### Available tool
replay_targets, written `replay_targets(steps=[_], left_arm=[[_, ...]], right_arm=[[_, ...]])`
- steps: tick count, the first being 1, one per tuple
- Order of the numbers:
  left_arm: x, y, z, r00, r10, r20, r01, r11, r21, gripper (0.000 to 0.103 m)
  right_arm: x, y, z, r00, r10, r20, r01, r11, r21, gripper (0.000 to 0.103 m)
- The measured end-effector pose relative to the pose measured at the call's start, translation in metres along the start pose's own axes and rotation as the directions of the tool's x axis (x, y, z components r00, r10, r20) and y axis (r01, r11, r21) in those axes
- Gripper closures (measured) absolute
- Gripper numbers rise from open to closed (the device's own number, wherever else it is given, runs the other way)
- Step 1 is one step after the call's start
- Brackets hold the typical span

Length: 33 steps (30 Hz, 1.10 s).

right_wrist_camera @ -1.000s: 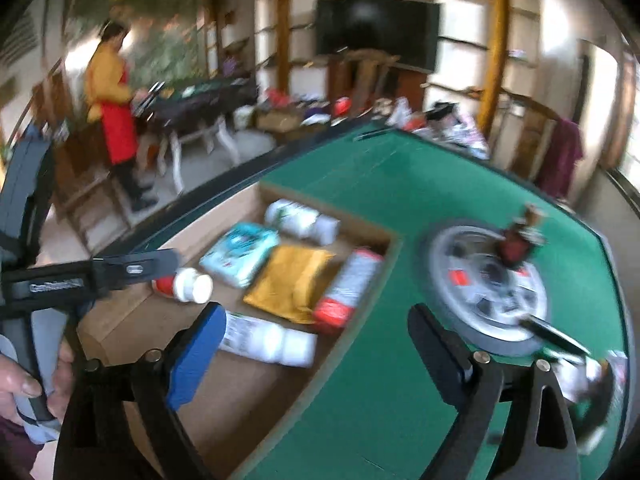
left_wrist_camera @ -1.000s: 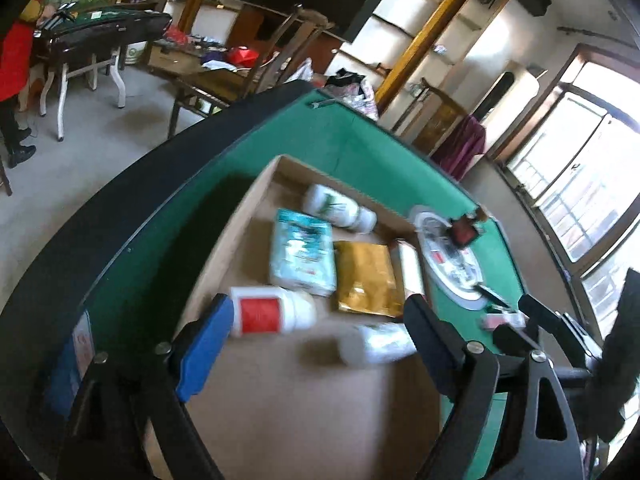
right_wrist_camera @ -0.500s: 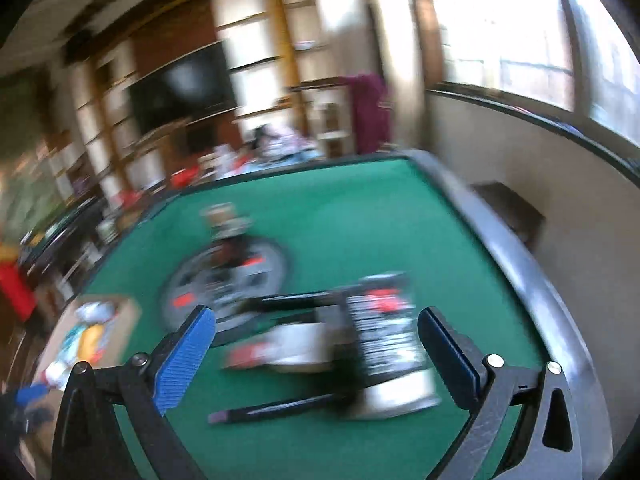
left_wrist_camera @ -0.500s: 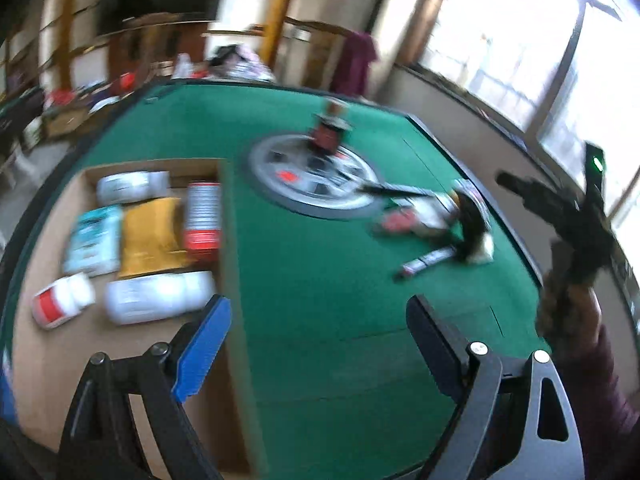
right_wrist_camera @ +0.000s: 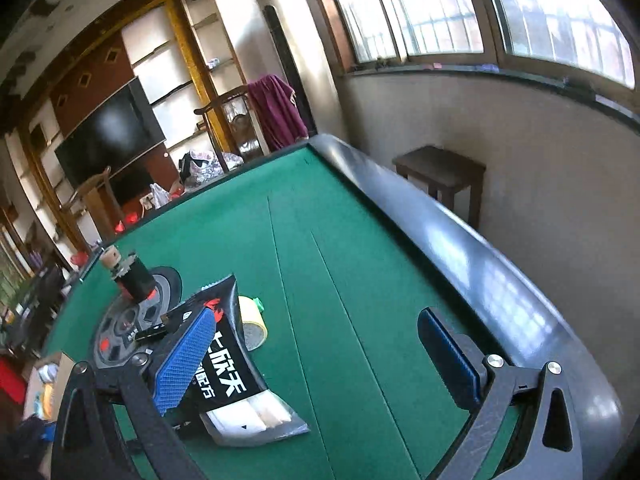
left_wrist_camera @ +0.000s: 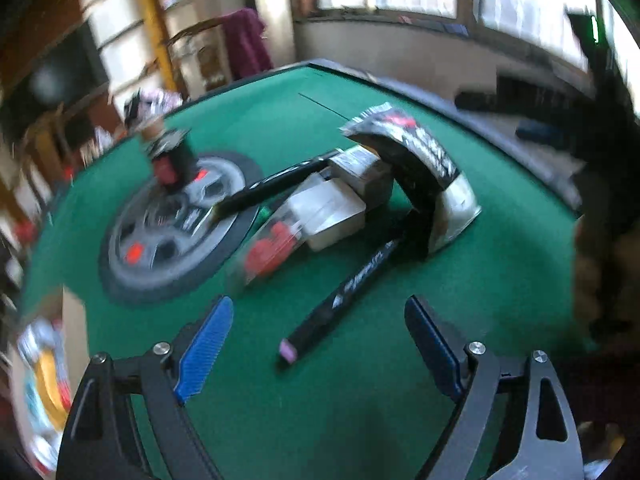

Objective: Organize objects
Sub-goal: 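Grasp the black marker on the table with the left gripper, then carry black marker toward box with left gripper while right lifts black snack bag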

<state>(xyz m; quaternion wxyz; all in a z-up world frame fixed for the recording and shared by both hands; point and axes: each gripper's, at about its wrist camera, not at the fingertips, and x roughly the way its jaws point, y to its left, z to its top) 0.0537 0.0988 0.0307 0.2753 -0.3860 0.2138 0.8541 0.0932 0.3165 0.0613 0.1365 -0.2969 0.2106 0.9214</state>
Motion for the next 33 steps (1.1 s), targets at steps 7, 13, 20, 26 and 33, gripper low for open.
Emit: replay_targets(steps=[7,13,20,26,33], left_arm=[[0.029,-0.027,0.008,0.998,-0.041,-0.051,0.044,0.997,0.057,0.064],[0.023,-0.015,-0.004,0.993,-0.084,-0.083,0.084,0.996,0.004,0.089],[0.004,0.007,-0.036,0.989,-0.107,-0.099,0.097,0.99,-0.107,0.088],[0.011,-0.004,-0.028,0.995,-0.052,-0.082,0.042,0.992,-0.119,0.082],[-0.031,0.024,-0.046,0.993,-0.113,0.017,0.114,0.965,-0.235,0.089]], right_arm=[[0.003,-0.012,0.0,0.999,0.025,-0.03,-0.023,0.998,0.064,0.0],[0.008,-0.01,-0.002,0.997,0.048,-0.055,-0.045,0.997,0.063,0.0],[0.014,-0.01,-0.005,0.993,0.07,-0.09,-0.064,0.995,0.072,0.0],[0.012,-0.003,-0.008,0.995,0.065,-0.077,-0.063,0.998,0.027,0.0],[0.014,0.015,-0.013,0.991,0.108,-0.084,-0.113,0.992,-0.061,0.0]])
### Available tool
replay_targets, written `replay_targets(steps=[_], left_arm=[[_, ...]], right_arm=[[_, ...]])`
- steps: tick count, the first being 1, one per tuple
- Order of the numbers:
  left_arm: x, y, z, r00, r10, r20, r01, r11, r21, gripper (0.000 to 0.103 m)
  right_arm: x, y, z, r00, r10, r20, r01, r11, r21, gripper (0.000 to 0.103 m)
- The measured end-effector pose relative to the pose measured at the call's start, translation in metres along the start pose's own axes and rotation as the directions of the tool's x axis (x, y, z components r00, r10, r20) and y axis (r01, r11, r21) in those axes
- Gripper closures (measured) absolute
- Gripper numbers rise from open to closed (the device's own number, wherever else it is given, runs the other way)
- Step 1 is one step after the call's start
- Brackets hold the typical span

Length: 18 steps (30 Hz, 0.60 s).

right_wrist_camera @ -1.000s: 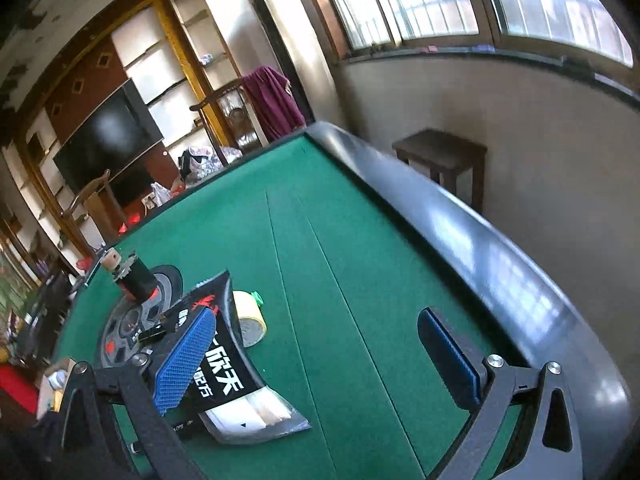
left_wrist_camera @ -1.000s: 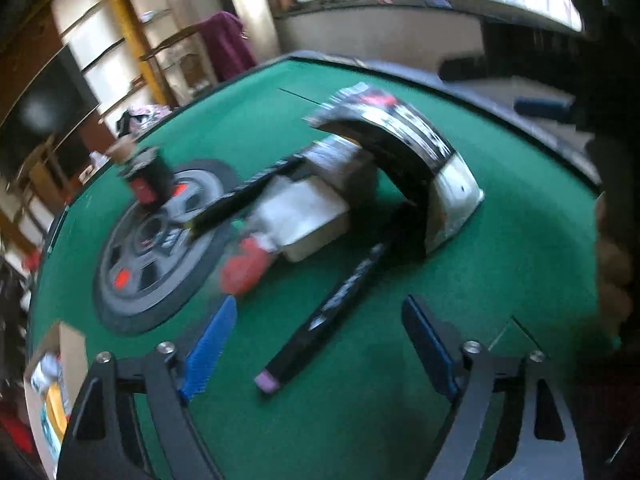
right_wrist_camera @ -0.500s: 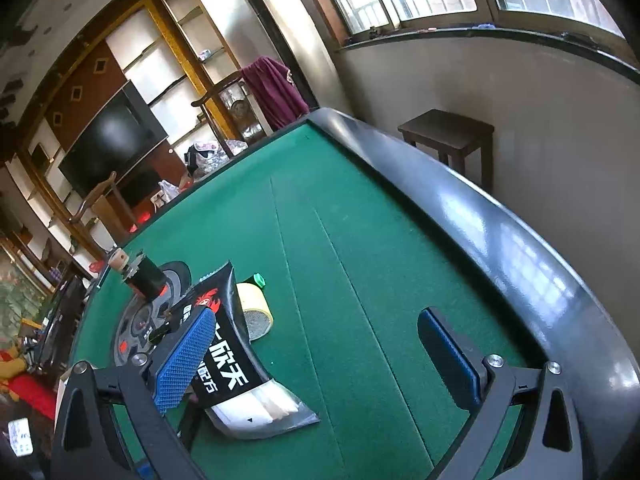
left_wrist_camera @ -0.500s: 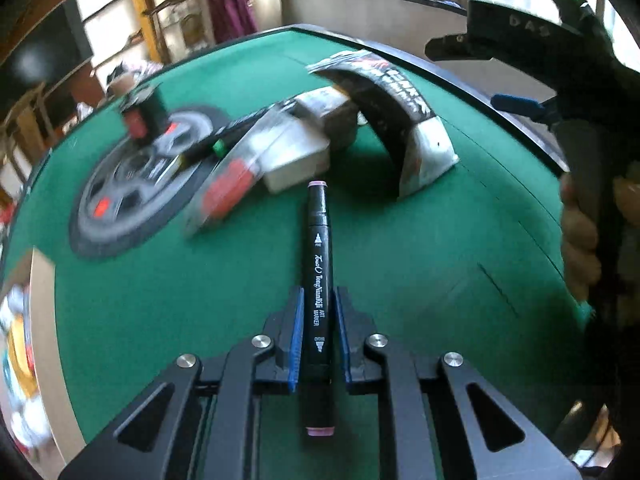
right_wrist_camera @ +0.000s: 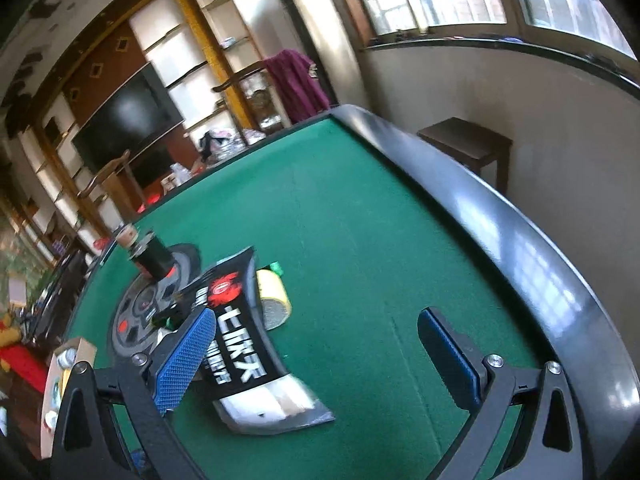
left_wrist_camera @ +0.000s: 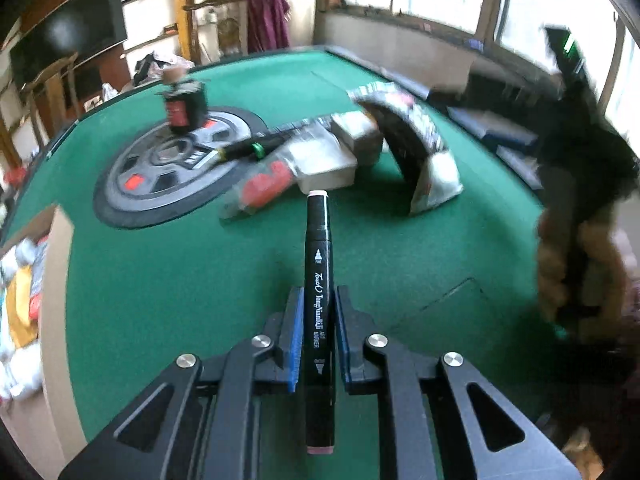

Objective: Organize objects
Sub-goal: 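Carry black marker toward box with left gripper while right lifts black snack bag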

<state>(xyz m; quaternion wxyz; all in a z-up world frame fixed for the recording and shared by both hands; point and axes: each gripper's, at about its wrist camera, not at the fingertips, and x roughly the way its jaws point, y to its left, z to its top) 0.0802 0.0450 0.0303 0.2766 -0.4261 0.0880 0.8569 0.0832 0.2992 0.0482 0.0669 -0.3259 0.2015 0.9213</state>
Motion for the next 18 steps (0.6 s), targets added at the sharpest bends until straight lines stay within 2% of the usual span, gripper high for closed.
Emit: replay_targets(steps=[4,7,9,10,11,16,18], left_arm=[[-0.045,0.015,-0.014,0.996,-0.047,0.074,0.052,0.997,-0.059,0.089],[-0.074,0.027,-0.026,0.992,-0.054,0.118,0.064,0.994,-0.083,0.089],[-0.09,0.039,-0.037,0.988,-0.059,0.146,0.077,0.99,-0.12,0.088],[-0.096,0.041,-0.041,0.987,-0.057,0.153,0.077,0.988,-0.131,0.088],[-0.1,0.047,-0.045,0.986,-0.051,0.16,0.075,0.986,-0.148,0.089],[-0.115,0.083,-0.066,0.984,-0.009,0.18,0.054,0.968,-0.246,0.089],[-0.124,0.101,-0.077,0.981,0.006,0.193,0.051,0.956,-0.289,0.088]], right_arm=[[0.004,0.023,-0.007,1.0,0.014,-0.009,-0.015,0.995,-0.101,0.0],[0.016,0.038,-0.012,0.999,-0.045,-0.024,0.04,0.982,-0.183,0.001],[0.022,0.039,-0.016,0.998,-0.039,-0.046,0.03,0.982,-0.189,0.015],[0.025,0.038,-0.017,0.998,-0.026,-0.065,0.014,0.983,-0.181,0.039],[0.03,0.037,-0.018,0.995,-0.022,-0.094,0.005,0.985,-0.171,0.055],[0.021,0.032,-0.022,0.994,-0.002,-0.111,-0.013,0.992,-0.129,0.056],[0.014,0.029,-0.025,0.988,0.056,-0.141,-0.068,0.994,-0.081,0.056]])
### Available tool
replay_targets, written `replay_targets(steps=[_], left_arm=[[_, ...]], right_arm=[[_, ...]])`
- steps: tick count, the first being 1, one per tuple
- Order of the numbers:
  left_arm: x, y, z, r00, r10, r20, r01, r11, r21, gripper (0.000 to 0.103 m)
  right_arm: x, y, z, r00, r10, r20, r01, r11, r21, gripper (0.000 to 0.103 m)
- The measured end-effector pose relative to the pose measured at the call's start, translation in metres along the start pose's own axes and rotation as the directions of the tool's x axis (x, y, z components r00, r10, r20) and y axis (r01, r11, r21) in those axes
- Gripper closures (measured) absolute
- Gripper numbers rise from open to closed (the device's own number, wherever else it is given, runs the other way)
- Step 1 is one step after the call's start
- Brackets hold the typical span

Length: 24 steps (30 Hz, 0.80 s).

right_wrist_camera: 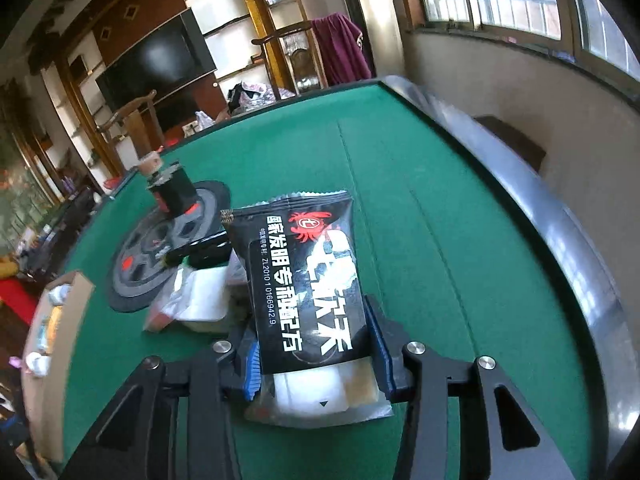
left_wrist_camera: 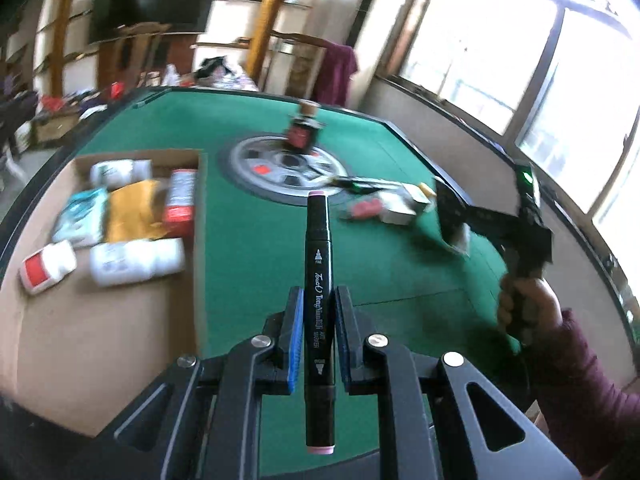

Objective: Organize objects
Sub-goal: 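Carry black marker toward box with left gripper while right lifts black snack bag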

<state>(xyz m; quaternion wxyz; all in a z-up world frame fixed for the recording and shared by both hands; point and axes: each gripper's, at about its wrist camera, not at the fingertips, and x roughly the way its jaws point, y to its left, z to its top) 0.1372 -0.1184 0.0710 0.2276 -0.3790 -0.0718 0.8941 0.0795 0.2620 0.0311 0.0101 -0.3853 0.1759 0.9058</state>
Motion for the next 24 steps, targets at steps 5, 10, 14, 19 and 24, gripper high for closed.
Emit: replay_targets(steps=[5,10,14,19,24], left_arm=[[-0.025,0.046,-0.006,0.997,0.07,0.028,-0.068,0.994,-0.087,0.088],[-0.05,0.094,-0.012,0.982,0.188,0.033,-0.18,0.97,-0.163,0.088],[-0.061,0.124,-0.013,0.951,0.308,-0.001,-0.303,0.938,-0.17,0.088],[-0.055,0.163,-0.019,0.933,0.35,-0.083,-0.359,0.908,-0.214,0.088],[-0.05,0.188,-0.018,0.923,0.374,-0.096,-0.386,0.887,-0.255,0.088]], right_arm=[[-0.023,0.017,-0.004,0.986,0.161,-0.034,-0.159,0.986,0.056,0.055],[-0.044,0.082,-0.005,0.951,0.302,-0.071,-0.304,0.952,-0.018,0.055],[-0.047,0.151,-0.017,0.895,0.418,-0.159,-0.433,0.898,-0.076,0.055],[-0.025,0.235,-0.056,0.81,0.492,-0.319,-0.548,0.829,-0.114,0.055],[0.006,0.31,-0.099,0.766,0.464,-0.444,-0.586,0.788,-0.188,0.055]])
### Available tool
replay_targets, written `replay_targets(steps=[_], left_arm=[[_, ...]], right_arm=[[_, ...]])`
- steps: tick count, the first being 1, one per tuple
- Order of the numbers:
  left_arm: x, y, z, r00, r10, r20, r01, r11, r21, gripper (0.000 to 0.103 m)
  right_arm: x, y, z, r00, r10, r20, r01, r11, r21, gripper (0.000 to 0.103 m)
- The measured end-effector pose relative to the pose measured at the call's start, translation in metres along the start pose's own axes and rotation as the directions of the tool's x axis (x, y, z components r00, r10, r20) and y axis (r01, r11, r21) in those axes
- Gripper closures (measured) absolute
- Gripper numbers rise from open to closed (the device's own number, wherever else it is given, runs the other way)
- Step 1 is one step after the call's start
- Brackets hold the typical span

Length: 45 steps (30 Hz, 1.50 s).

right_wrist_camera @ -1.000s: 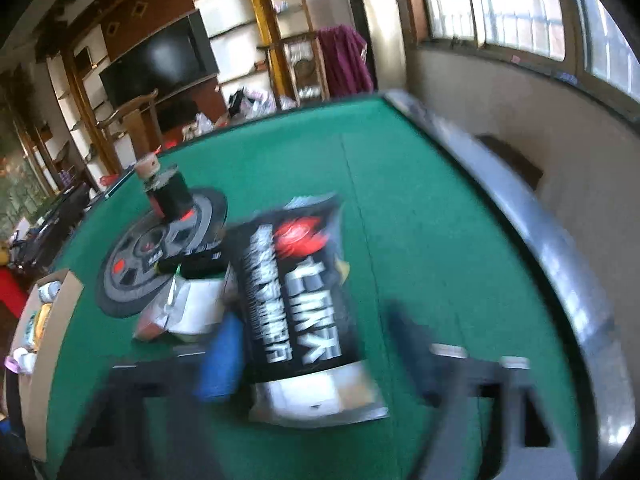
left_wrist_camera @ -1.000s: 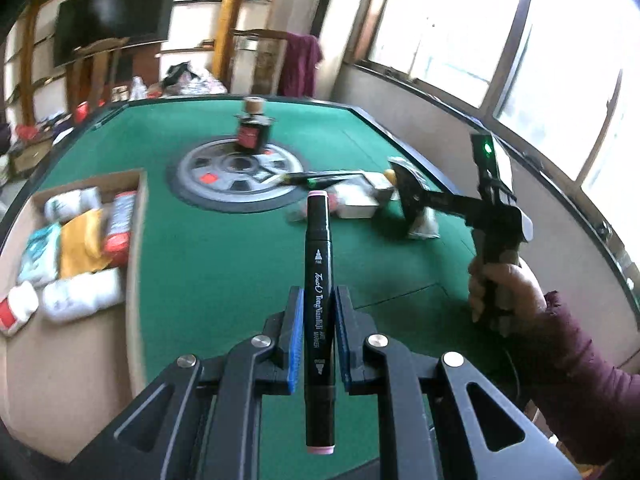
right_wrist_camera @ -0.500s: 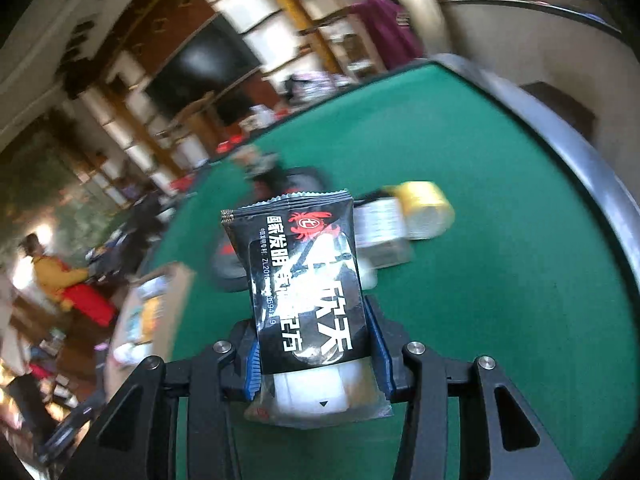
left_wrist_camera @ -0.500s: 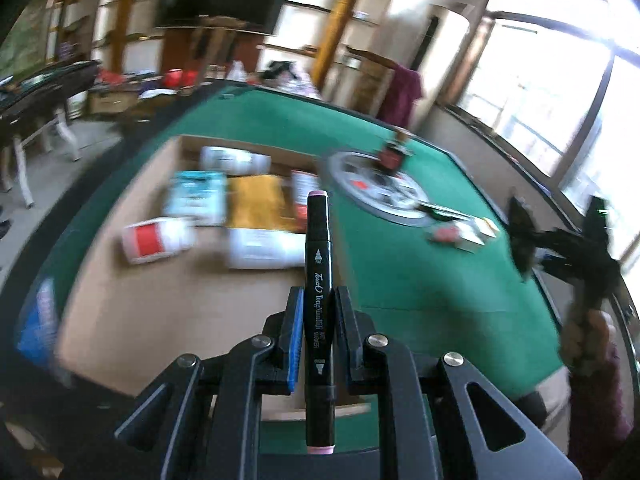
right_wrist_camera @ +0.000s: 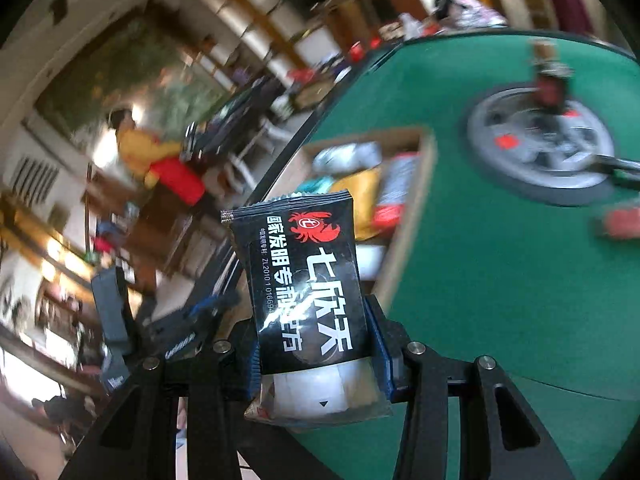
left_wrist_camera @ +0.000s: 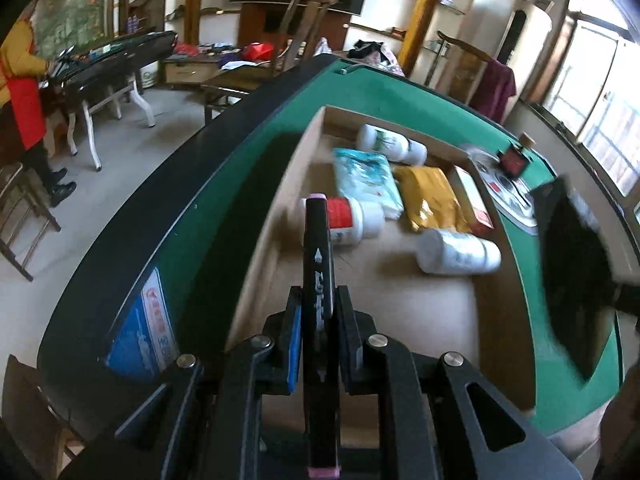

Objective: Organize objects
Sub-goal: 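Carry black marker toward box with left gripper while right lifts black snack bag, then release the black marker into the box with left gripper while right releases the black snack bag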

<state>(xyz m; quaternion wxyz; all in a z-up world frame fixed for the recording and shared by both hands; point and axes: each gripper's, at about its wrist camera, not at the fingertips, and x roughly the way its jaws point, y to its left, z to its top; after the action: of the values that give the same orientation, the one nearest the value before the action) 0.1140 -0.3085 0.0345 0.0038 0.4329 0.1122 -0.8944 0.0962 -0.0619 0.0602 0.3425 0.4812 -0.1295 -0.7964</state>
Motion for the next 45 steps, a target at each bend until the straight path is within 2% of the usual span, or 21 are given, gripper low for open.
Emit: replay_targets(steps=[2,7,12,16,18,20,22,24,27,29,31,32,34,35,41,45], left_arm=[[0.007,0.004,0.005,1.0,-0.004,-0.007,0.004,1.0,-0.016,0.088],[0.021,0.0,0.011,1.0,-0.023,-0.021,0.023,1.0,-0.02,0.089],[0.03,-0.001,0.025,0.998,-0.051,-0.031,0.051,0.998,-0.03,0.089],[0.038,-0.002,0.035,0.997,-0.066,-0.031,0.064,0.997,-0.051,0.083],[0.041,-0.003,0.041,0.997,-0.074,-0.03,0.072,0.996,-0.058,0.076],[0.041,-0.003,0.043,0.996,-0.089,-0.022,0.088,0.994,-0.071,0.059],[0.037,0.0,0.044,0.991,-0.135,-0.005,0.133,0.986,-0.104,0.048],[0.027,0.006,0.041,0.984,-0.175,0.018,0.176,0.974,-0.146,0.043],[0.007,0.011,0.038,0.98,-0.189,0.065,0.197,0.966,-0.166,0.033],[-0.007,0.014,0.036,0.978,-0.186,0.098,0.201,0.963,-0.178,0.024],[-0.021,0.017,0.033,0.98,-0.159,0.119,0.18,0.964,-0.195,0.023],[-0.027,0.018,0.032,0.98,-0.15,0.128,0.174,0.964,-0.201,0.021],[-0.037,0.022,0.03,0.978,-0.145,0.147,0.174,0.963,-0.207,0.017],[-0.042,0.023,0.03,0.979,-0.133,0.154,0.164,0.964,-0.21,0.015],[-0.057,0.03,0.03,0.978,-0.083,0.189,0.127,0.964,-0.235,0.015],[-0.066,0.022,0.029,0.978,-0.088,0.191,0.129,0.968,-0.215,0.015]], right_arm=[[0.024,0.01,0.004,0.999,-0.001,-0.045,0.0,1.0,-0.025,0.055],[0.075,0.03,0.006,0.989,-0.065,-0.134,0.052,0.994,-0.101,0.054],[0.099,0.034,0.004,0.98,-0.126,-0.155,0.102,0.983,-0.151,0.054],[0.105,0.036,0.004,0.971,-0.2,-0.134,0.171,0.965,-0.199,0.054],[0.107,0.037,0.005,0.966,-0.227,-0.121,0.197,0.956,-0.216,0.053],[0.109,0.038,0.006,0.963,-0.245,-0.114,0.215,0.95,-0.226,0.052],[0.111,0.038,0.006,0.958,-0.263,-0.115,0.231,0.943,-0.239,0.052],[0.112,0.039,0.005,0.956,-0.268,-0.118,0.232,0.94,-0.25,0.051],[0.117,0.05,0.0,0.952,-0.287,-0.108,0.244,0.922,-0.3,0.05],[0.124,0.061,-0.001,0.951,-0.29,-0.11,0.236,0.908,-0.346,0.051],[0.122,0.069,-0.008,0.954,-0.278,-0.116,0.216,0.899,-0.382,0.047],[0.122,0.07,-0.009,0.955,-0.268,-0.124,0.203,0.9,-0.385,0.036],[0.121,0.073,-0.011,0.959,-0.25,-0.131,0.181,0.901,-0.395,0.023],[0.119,0.074,-0.012,0.961,-0.247,-0.126,0.178,0.898,-0.402,0.019],[0.095,0.065,-0.002,0.974,-0.211,-0.079,0.168,0.913,-0.372,0.018],[0.048,0.043,0.016,0.984,-0.173,0.029,0.174,0.943,-0.283,0.015]])
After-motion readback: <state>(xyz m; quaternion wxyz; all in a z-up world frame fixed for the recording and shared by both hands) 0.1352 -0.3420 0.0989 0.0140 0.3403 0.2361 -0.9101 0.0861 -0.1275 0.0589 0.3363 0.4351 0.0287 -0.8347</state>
